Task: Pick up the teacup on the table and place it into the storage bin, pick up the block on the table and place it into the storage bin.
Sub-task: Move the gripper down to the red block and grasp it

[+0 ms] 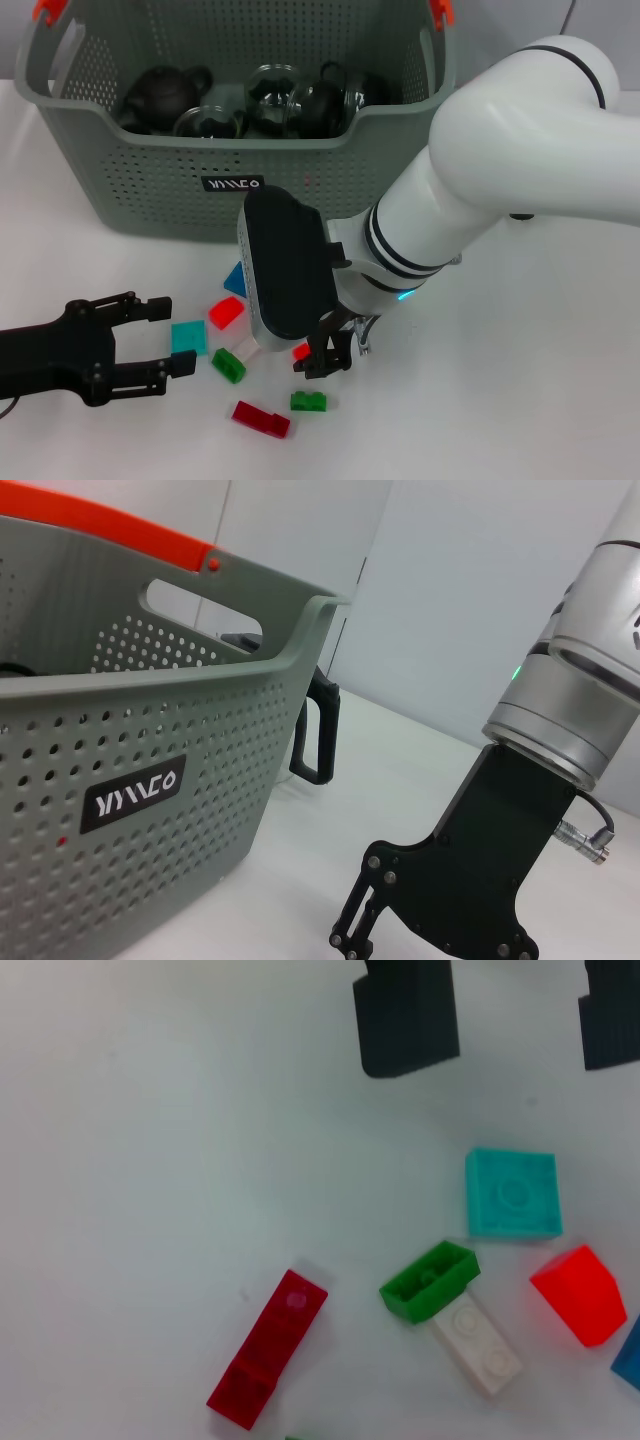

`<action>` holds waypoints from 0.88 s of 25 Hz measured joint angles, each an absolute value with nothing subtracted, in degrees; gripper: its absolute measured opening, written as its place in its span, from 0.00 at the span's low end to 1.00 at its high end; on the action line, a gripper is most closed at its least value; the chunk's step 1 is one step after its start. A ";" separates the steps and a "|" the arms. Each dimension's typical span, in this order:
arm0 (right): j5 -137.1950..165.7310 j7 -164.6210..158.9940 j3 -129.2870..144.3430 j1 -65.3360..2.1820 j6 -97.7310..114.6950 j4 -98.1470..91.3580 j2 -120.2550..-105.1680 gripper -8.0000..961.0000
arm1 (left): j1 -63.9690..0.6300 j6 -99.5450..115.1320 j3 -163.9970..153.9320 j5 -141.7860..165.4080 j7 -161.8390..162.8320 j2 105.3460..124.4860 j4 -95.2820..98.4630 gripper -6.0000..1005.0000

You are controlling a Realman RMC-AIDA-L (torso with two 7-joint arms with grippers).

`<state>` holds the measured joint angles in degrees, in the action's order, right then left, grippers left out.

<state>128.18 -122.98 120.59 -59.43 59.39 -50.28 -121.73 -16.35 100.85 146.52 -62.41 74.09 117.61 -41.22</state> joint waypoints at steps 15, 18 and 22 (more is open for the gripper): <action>127.02 -127.83 120.25 -59.93 58.90 -49.32 -121.64 0.56 | -16.44 100.69 146.51 -62.47 74.09 117.51 -41.22 0.83; 126.19 -127.88 120.22 -59.91 58.60 -49.29 -121.68 0.56 | -16.44 100.67 146.51 -62.45 74.09 117.51 -41.22 0.83; 125.44 -127.92 120.08 -59.97 58.45 -49.56 -121.47 0.56 | -16.44 100.76 146.52 -62.42 74.09 117.51 -41.22 0.83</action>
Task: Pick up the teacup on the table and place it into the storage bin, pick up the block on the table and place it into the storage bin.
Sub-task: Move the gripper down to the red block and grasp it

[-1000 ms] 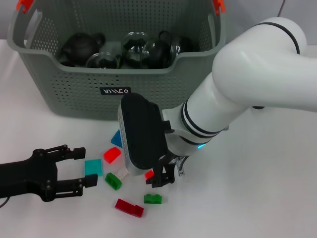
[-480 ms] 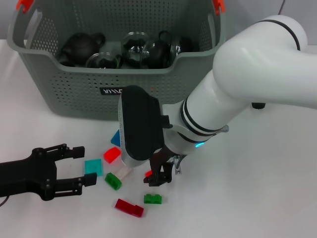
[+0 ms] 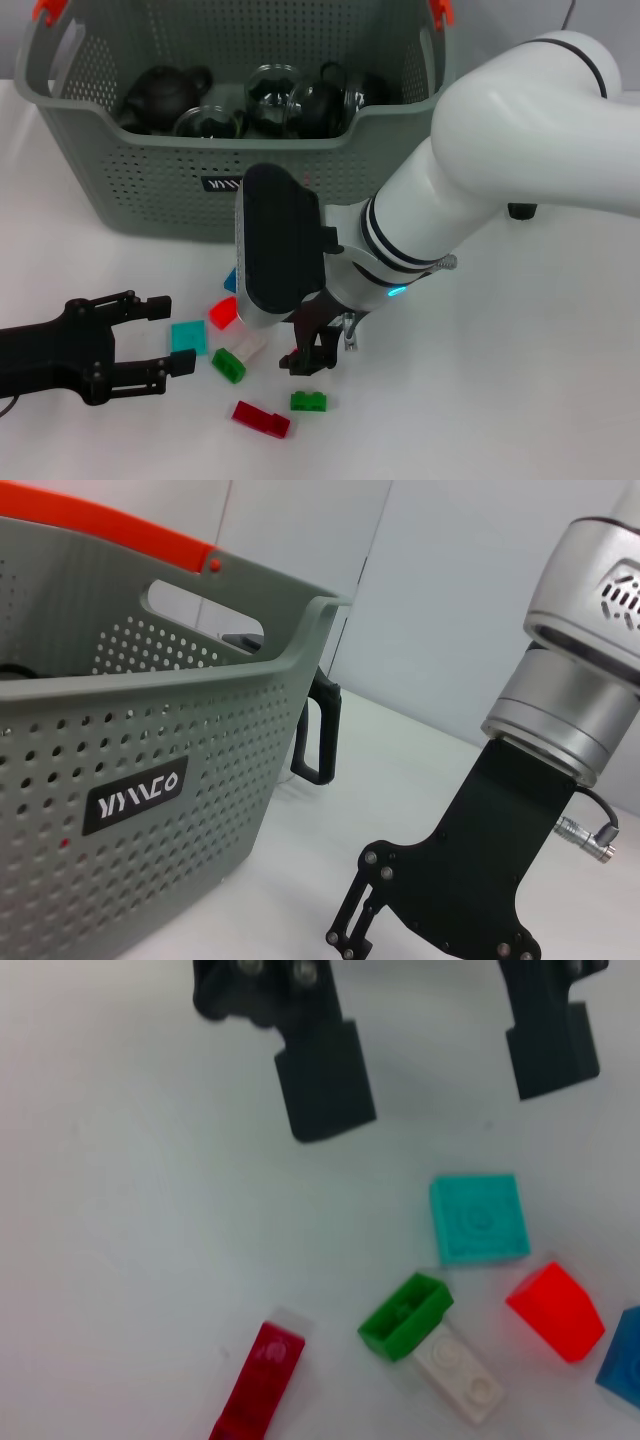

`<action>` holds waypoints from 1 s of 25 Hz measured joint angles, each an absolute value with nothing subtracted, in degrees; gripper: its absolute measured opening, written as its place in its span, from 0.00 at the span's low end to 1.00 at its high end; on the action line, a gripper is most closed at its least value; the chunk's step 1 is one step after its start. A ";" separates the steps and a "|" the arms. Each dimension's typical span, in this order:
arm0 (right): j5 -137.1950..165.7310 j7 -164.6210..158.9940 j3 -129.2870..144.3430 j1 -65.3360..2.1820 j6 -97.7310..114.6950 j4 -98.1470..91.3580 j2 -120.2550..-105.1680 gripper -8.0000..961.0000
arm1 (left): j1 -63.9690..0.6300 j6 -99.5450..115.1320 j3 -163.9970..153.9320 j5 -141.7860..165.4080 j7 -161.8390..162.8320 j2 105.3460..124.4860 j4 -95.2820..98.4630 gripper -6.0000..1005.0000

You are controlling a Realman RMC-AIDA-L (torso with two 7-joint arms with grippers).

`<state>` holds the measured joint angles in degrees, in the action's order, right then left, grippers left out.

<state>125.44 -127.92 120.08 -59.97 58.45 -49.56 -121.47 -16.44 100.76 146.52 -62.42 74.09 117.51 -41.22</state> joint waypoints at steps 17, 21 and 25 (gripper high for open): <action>125.22 -128.92 118.82 -60.70 60.86 -50.63 -121.03 0.56 | -16.63 100.74 146.51 -62.40 74.09 117.33 -41.38 0.83; 125.20 -128.91 118.65 -60.75 61.08 -50.63 -121.02 0.56 | -16.62 100.64 146.52 -62.40 74.09 117.33 -41.25 0.83; 125.12 -128.87 118.65 -60.75 61.09 -50.72 -121.02 0.56 | -16.61 100.86 146.51 -62.41 74.30 117.33 -41.43 0.83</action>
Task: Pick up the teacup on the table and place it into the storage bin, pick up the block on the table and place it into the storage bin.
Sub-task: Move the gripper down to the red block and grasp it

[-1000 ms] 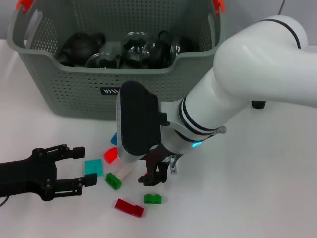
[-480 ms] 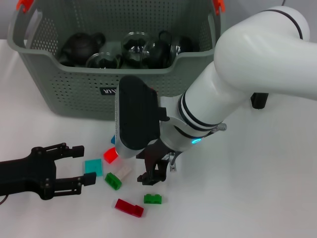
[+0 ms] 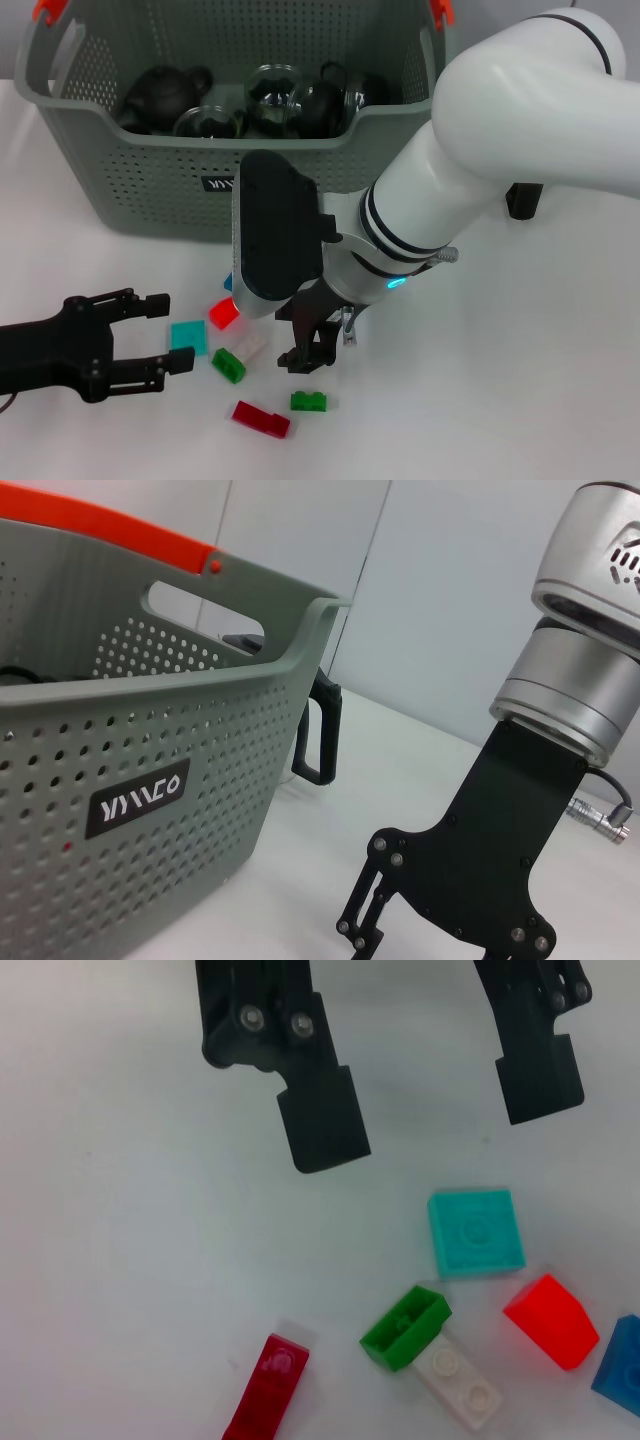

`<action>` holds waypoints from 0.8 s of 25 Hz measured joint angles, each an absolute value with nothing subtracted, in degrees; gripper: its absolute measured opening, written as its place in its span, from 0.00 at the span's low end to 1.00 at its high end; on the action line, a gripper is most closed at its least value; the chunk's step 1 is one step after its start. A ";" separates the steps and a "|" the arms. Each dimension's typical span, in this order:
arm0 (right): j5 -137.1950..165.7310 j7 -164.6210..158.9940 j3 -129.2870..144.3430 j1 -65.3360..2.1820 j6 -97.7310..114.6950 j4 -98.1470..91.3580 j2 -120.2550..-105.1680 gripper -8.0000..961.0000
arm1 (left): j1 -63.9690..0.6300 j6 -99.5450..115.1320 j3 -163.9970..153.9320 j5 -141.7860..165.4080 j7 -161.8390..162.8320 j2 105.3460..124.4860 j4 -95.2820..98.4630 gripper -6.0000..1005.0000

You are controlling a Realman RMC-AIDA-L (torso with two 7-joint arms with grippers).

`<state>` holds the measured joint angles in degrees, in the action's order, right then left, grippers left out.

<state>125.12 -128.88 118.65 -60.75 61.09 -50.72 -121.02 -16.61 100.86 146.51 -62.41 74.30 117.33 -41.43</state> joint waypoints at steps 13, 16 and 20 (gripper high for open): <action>125.35 -128.94 118.46 -60.48 61.10 -51.46 -121.02 0.56 | -16.89 101.21 146.52 -62.40 74.75 117.33 -41.66 0.83; 125.41 -128.94 117.88 -60.29 61.10 -51.83 -120.92 0.56 | -17.08 101.21 146.51 -62.40 74.80 117.33 -41.66 0.83; 125.43 -128.91 116.34 -60.21 61.11 -51.83 -120.86 0.56 | -17.13 101.35 146.51 -62.44 74.80 117.21 -41.73 0.83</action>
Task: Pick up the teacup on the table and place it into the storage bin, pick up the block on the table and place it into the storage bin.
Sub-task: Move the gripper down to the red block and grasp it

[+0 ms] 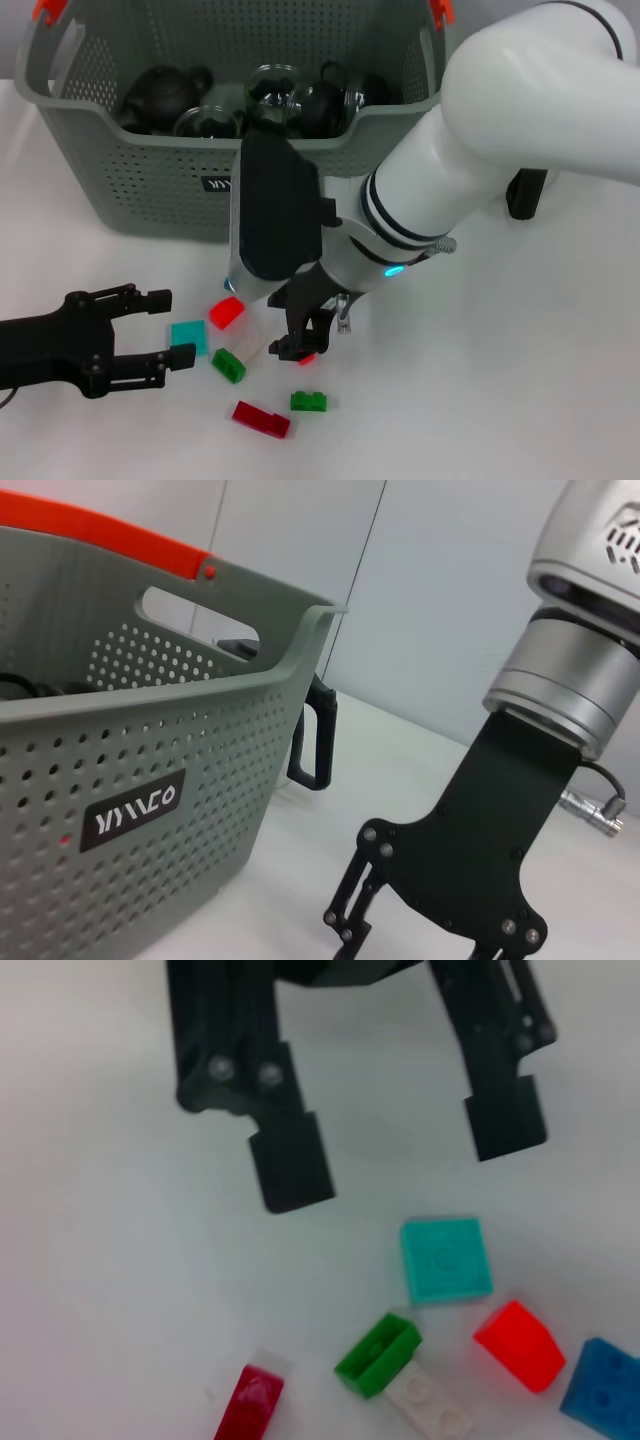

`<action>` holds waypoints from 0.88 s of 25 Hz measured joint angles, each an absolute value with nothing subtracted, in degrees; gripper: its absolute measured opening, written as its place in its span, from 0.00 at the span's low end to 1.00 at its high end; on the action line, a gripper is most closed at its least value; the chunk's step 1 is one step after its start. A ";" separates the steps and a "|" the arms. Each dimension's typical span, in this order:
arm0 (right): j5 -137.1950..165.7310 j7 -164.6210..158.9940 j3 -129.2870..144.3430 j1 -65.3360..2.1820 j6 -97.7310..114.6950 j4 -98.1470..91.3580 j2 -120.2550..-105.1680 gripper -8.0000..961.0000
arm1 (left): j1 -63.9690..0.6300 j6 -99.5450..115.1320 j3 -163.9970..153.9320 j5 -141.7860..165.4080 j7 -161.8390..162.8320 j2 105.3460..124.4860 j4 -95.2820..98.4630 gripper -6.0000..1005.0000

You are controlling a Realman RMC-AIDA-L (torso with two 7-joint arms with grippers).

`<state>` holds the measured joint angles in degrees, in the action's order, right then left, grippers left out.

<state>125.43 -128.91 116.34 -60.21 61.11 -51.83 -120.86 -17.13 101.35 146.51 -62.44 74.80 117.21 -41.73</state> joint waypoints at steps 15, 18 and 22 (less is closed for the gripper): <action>125.21 -129.15 116.02 -60.03 62.41 -50.04 -120.90 0.56 | -17.31 101.51 146.51 -62.46 75.15 117.15 -41.73 0.83; 125.10 -129.10 115.76 -59.95 62.28 -50.03 -120.92 0.56 | -17.31 101.44 146.51 -62.44 75.15 117.15 -41.66 0.83; 125.06 -129.11 115.72 -59.90 62.29 -50.31 -120.97 0.56 | -17.31 101.51 146.51 -62.49 75.15 117.16 -41.66 0.83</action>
